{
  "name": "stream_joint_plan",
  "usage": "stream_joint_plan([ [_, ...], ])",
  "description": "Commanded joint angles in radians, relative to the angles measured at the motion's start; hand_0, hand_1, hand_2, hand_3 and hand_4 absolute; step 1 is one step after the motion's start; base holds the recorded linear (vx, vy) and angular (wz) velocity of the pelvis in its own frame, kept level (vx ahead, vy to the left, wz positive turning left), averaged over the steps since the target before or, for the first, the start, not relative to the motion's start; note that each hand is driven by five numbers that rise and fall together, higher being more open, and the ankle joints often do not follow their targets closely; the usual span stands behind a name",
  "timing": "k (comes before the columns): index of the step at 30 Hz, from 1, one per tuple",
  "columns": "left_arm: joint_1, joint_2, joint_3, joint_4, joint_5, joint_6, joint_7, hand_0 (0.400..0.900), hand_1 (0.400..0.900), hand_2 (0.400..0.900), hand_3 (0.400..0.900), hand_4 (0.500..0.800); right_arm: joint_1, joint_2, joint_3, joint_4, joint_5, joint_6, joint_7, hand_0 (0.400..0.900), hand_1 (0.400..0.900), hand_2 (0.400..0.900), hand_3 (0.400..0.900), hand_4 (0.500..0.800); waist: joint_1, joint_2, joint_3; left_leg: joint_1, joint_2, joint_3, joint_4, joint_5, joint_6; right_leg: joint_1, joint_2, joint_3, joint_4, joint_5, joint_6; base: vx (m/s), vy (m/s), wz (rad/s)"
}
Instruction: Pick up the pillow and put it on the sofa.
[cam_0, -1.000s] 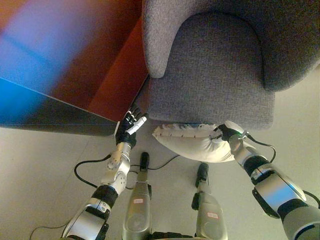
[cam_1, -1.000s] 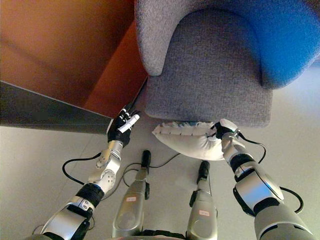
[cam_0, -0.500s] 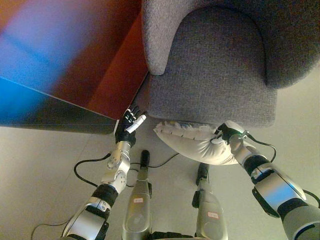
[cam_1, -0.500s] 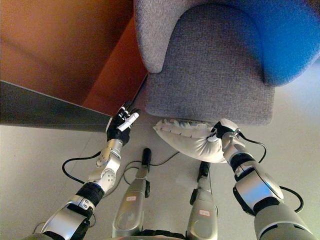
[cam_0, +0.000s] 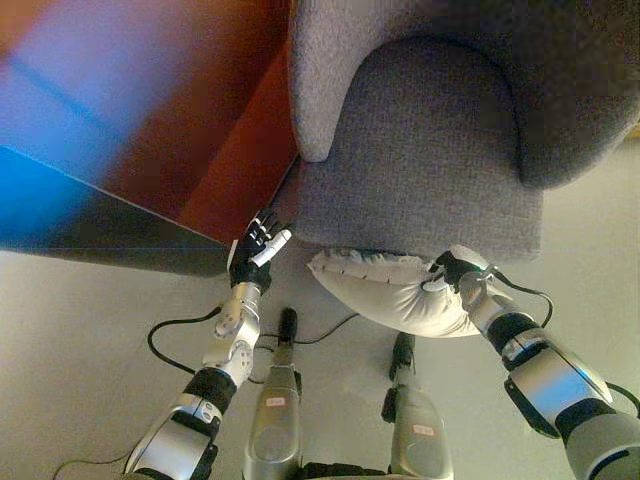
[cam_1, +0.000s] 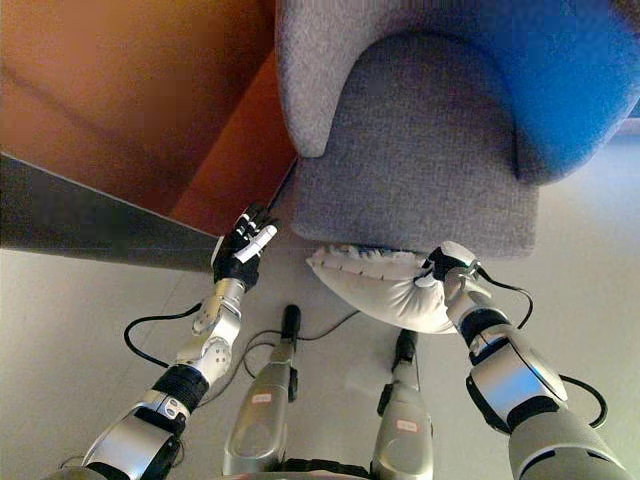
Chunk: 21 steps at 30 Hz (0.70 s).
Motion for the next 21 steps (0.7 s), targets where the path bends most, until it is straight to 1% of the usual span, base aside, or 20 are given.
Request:
stream_joint_plan([
  [1,-0.050,0.037,0.011,-0.048,0.011,-0.059,-0.008,0.900,0.900,0.900,0.900,0.800,-0.031,-0.092,0.023,-0.098,-0.015,-0.015,0.010,0.400,0.400,0.400,0.400,0.500,0.023,-0.074,-0.038,0.042,0.003,0.020,0.044,-0.127,0.020,-0.049,-0.076,0.043,0.066,0.004,0.048,0.09,-0.029,0.03],
  [6,-0.010,0.033,0.027,-0.026,0.032,-0.026,0.001,0.900,0.900,0.900,0.900,0.800,0.036,-0.096,0.009,-0.163,-0.028,0.007,0.028,0.400,0.400,0.400,0.400,0.500,0.019,-0.090,-0.102,0.105,0.013,0.029,0.017,-0.129,0.016,0.016,-0.069,0.036,0.048,-0.008,0.049,0.10,-0.022,0.01],
  [11,0.045,0.027,0.048,-0.008,0.054,0.001,0.010,0.900,0.900,0.900,0.900,0.800,0.112,-0.110,-0.008,-0.267,-0.050,0.042,0.068,0.400,0.400,0.400,0.400,0.500,0.011,-0.107,-0.166,0.162,0.023,0.038,0.005,-0.130,0.011,0.077,-0.065,0.034,0.030,-0.014,0.048,0.13,-0.011,-0.03],
  [14,0.086,0.023,0.065,0.004,0.068,0.014,0.006,0.900,0.900,0.900,0.900,0.800,0.163,-0.123,-0.024,-0.305,-0.082,0.040,0.097,0.400,0.400,0.400,0.400,0.500,0.010,-0.113,-0.211,0.197,0.028,0.047,-0.011,-0.127,0.009,0.115,-0.063,0.029,0.012,-0.013,0.049,0.16,0.010,-0.05],
  [21,0.180,0.029,0.105,0.017,0.093,0.064,-0.017,0.900,0.900,0.900,0.900,0.800,0.264,-0.184,-0.079,-0.441,-0.160,0.051,0.206,0.400,0.400,0.400,0.400,0.500,0.006,-0.119,-0.317,0.273,0.037,0.070,-0.042,-0.122,0.005,0.189,-0.066,0.007,-0.008,-0.013,0.054,0.15,0.028,-0.01],
])
